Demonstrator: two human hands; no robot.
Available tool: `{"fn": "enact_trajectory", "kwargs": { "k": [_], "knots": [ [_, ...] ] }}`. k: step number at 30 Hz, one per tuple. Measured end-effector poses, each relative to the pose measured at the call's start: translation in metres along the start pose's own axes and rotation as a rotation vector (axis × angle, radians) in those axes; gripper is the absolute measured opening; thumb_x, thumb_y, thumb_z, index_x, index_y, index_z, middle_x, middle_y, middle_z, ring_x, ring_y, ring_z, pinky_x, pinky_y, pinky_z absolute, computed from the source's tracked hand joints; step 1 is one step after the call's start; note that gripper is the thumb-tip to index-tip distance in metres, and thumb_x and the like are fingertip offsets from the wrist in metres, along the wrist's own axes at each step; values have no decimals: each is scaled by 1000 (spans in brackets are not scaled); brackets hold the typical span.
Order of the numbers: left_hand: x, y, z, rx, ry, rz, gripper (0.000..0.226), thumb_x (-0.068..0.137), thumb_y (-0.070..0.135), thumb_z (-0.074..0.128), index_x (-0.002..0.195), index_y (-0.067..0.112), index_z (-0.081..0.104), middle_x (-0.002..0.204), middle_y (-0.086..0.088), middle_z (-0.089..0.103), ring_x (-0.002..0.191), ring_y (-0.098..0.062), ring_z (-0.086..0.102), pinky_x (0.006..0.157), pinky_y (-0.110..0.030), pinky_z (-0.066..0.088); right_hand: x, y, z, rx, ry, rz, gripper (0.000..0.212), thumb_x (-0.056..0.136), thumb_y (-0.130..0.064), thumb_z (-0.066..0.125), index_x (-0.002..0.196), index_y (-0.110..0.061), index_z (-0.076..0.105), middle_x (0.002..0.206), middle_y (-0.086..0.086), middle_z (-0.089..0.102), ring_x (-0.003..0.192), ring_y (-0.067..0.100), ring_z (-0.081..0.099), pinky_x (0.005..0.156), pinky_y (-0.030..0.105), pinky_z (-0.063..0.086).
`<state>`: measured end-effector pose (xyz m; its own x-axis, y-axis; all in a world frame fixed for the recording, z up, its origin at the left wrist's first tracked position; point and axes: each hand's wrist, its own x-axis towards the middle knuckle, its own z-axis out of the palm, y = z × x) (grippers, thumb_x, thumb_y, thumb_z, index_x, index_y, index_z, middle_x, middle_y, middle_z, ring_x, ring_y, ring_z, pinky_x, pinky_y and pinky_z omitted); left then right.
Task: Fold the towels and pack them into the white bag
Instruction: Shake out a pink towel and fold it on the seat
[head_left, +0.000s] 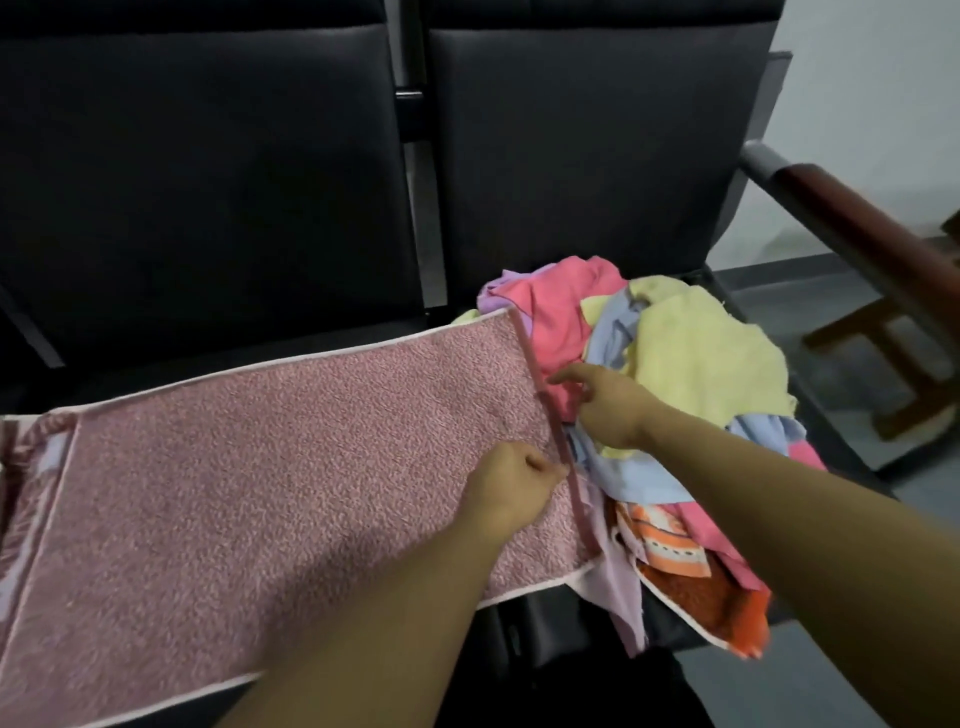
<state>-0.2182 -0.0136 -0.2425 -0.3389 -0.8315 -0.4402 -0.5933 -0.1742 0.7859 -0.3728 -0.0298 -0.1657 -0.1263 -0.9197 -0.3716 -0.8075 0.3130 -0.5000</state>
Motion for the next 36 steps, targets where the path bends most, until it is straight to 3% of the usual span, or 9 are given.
{"fn": "enact_trajectory", "kwargs": {
  "k": [5, 9, 13, 19, 23, 25, 28, 32, 36],
  "knots": [
    [14, 9, 16, 197, 53, -67, 54, 72, 67, 77, 66, 15, 65, 71, -5, 68, 69, -28, 65, 67, -38, 54, 27, -2, 1, 162, 26, 5, 42, 97, -2, 44, 131, -17, 64, 135, 7, 62, 119, 25, 58, 101, 32, 47],
    [19, 26, 29, 432, 107, -111, 78, 71, 80, 69, 112, 14, 68, 121, -9, 70, 114, -32, 66, 81, -35, 50, 48, -4, 10, 269, 20, 34, 50, 93, 3, 39, 125, -21, 68, 129, 1, 62, 110, 22, 59, 90, 26, 46],
    [26, 28, 35, 549, 132, -83, 51, 87, 53, 71, 119, 14, 64, 128, -7, 66, 121, -28, 63, 94, -38, 52, 63, -8, 20, 358, 8, 49, 54, 90, 7, 36, 122, -19, 70, 135, 5, 61, 115, 20, 58, 94, 22, 43],
    [21, 27, 26, 450, 59, -54, 38, 90, 46, 61, 111, 14, 66, 118, -11, 69, 112, -35, 65, 87, -38, 51, 68, -11, 20, 328, 53, -2, 44, 95, 1, 49, 136, -12, 62, 142, 4, 55, 120, 18, 52, 93, 15, 33],
    [20, 13, 23, 164, -66, -10, 25, 92, 47, 53, 89, 24, 62, 96, -6, 71, 95, -34, 67, 84, -42, 55, 69, -4, 17, 306, 127, -60, 38, 99, -17, 61, 136, -12, 62, 144, 2, 50, 128, 19, 50, 104, 19, 30],
    [21, -1, 24, -81, -121, 5, 29, 89, 55, 54, 77, 29, 58, 75, 2, 66, 80, -29, 67, 82, -50, 58, 66, 0, 14, 329, 160, -54, 40, 97, -17, 65, 136, -13, 62, 143, 2, 50, 127, 20, 51, 111, 26, 34],
    [8, -3, 14, -270, -107, 18, 31, 96, 49, 58, 76, 25, 61, 63, 10, 56, 67, -16, 54, 75, -45, 51, 57, 3, 6, 352, 201, -49, 45, 92, -15, 71, 136, -14, 62, 143, 2, 50, 126, 22, 53, 114, 35, 38],
    [-11, 10, 5, -328, -71, 43, 47, 95, 67, 51, 71, 27, 56, 55, 9, 49, 48, -12, 43, 53, -40, 42, 45, 1, -9, 282, 224, -39, 52, 91, -13, 72, 140, -14, 57, 144, 3, 45, 125, 23, 52, 108, 26, 35],
    [-28, 35, 0, -369, -25, 87, 55, 88, 79, 48, 74, 27, 58, 63, 8, 53, 63, -14, 52, 74, -44, 52, 29, -7, -29, 193, 303, -53, 52, 91, -7, 66, 142, -14, 56, 146, 5, 46, 130, 27, 51, 112, 31, 38]
  ]
}}
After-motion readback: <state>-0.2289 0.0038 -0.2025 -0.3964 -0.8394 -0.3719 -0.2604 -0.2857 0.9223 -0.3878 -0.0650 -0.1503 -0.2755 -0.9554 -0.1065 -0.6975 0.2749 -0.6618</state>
